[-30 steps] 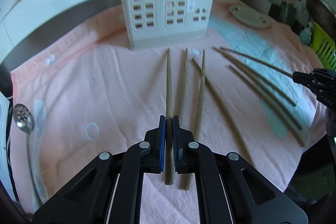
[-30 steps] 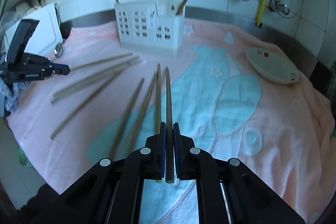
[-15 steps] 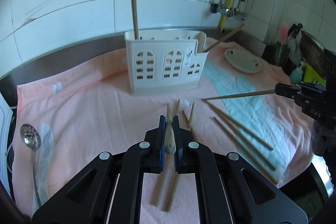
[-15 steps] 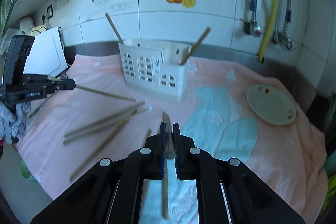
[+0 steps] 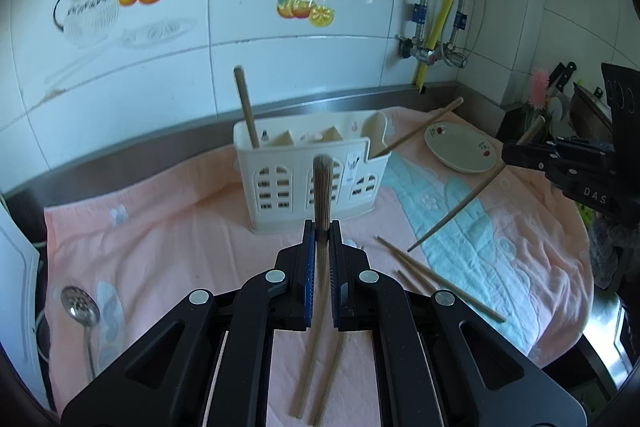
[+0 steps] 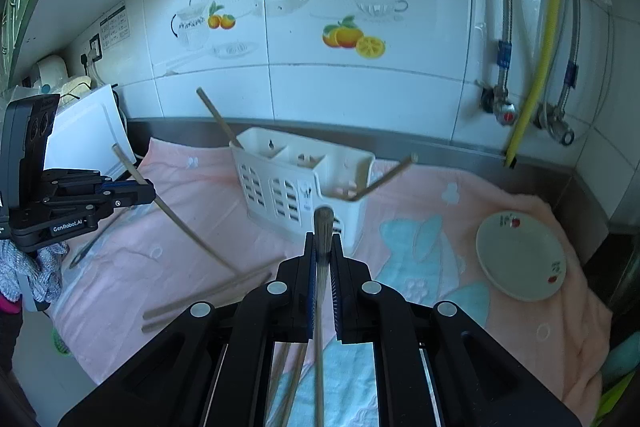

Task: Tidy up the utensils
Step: 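Lift the chopstick upright with the left tool while the right tool carries its chopstick toward the holder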

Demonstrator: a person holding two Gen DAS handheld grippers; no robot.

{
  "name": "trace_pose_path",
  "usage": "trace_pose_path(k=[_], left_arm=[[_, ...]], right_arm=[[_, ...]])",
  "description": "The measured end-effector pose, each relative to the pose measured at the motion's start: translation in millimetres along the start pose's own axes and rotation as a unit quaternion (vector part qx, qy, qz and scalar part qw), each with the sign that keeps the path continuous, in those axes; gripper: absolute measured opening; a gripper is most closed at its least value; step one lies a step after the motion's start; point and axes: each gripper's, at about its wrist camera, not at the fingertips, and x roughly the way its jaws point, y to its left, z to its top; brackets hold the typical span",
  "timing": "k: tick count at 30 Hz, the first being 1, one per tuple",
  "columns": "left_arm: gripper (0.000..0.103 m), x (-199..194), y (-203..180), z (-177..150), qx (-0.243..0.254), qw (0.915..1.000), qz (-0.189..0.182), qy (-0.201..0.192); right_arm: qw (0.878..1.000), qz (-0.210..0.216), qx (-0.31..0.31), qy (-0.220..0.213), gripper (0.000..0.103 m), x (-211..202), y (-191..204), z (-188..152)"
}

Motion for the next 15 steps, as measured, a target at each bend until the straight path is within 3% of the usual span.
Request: trace_pose_path(k=[15], left_arm=[[0.005,-31,-9,83,0.012,0.9978,0.007,-0.065]], right_arm=[[1.000,0.006,-0.004,-0.031,0.007,-19,-8,67]])
